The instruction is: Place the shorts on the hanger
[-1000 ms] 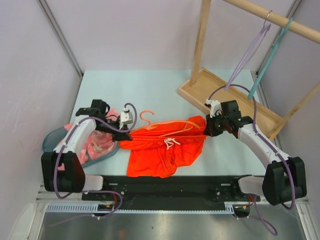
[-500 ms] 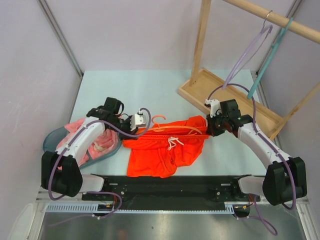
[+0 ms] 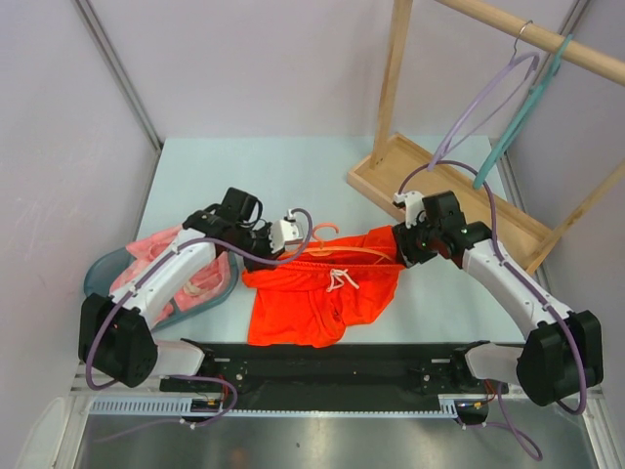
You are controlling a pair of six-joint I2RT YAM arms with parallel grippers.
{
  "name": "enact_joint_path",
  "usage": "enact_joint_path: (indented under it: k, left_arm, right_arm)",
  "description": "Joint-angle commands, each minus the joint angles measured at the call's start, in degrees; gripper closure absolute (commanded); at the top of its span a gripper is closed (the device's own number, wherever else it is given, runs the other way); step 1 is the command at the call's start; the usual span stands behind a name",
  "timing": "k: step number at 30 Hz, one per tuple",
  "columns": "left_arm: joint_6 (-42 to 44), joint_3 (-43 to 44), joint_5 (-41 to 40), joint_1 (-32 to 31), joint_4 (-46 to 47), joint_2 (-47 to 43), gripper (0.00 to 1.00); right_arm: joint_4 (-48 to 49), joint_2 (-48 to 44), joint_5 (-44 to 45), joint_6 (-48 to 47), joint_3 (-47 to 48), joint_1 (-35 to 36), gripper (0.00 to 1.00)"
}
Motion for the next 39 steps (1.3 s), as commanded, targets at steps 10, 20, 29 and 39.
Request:
enact_joint_path:
  k: [10,20,29,39]
  left_arm:
    - [-2.9,2.0,-4.5,1.3,-6.2,-3.1,1.00]
    - [-2.9,1.3,-3.1,1.3,-5.8,-3.6,1.00]
    - [-1.7,0.1,1.8,1.3,-5.7,-6.2,1.00]
    - [-3.0,0.6,6.2,1.3,-4.9,-9.1,1.00]
  right_arm:
    - [-5.4,-6.7,-0.3,-4.6,3.0,7.1,0.08]
    - [-1.5,-9.7,-2.6,-6.0,2.8,17.3,0.00]
    - [3.7,-7.6,-4.1,-5.8,2.8,24.8,0.06]
    - [12.3,-6.1,2.3,-11.3,8.9,31.4,0.25]
